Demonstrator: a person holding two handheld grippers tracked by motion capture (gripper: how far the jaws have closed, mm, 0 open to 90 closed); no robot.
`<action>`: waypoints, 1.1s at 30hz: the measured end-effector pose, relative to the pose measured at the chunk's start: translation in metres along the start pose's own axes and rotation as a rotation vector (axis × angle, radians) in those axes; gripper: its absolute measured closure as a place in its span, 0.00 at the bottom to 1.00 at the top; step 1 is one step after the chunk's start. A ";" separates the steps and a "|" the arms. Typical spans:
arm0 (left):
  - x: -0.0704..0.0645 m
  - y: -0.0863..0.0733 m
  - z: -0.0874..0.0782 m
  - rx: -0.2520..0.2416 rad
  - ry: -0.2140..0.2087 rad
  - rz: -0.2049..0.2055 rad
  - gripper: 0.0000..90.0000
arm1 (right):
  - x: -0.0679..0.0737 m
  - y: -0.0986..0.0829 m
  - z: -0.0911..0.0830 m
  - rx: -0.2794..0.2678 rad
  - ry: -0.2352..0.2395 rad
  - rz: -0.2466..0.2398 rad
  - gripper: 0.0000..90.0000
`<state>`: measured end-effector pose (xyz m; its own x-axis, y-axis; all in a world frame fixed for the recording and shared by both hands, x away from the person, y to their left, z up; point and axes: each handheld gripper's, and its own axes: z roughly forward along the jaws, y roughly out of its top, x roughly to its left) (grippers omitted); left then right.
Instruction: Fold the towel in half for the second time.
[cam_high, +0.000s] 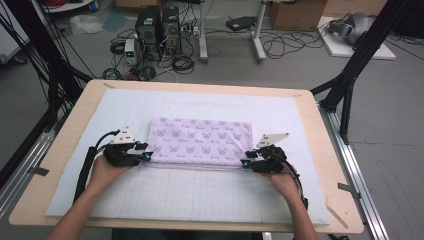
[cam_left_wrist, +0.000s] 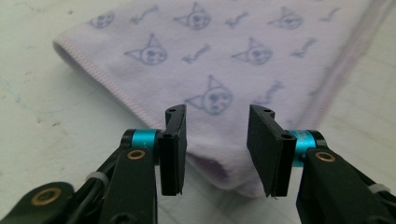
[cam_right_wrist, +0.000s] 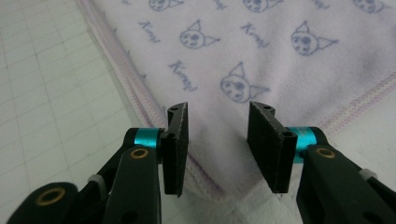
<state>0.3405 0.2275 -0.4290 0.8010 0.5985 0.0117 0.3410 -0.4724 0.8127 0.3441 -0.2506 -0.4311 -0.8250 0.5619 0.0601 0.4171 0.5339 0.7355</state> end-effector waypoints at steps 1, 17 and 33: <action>-0.003 0.000 -0.001 -0.004 -0.009 0.003 0.65 | 0.001 -0.002 -0.001 0.004 -0.002 0.004 0.65; -0.005 -0.011 0.005 0.048 0.022 0.003 0.89 | 0.004 -0.016 -0.002 -0.017 -0.030 0.010 0.83; -0.012 -0.006 -0.018 0.017 0.081 0.026 0.95 | 0.018 -0.001 -0.026 -0.058 -0.017 -0.042 0.92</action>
<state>0.3197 0.2344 -0.4234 0.7679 0.6355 0.0803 0.3293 -0.4991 0.8015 0.3188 -0.2568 -0.4134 -0.8346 0.5507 0.0166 0.3586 0.5201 0.7752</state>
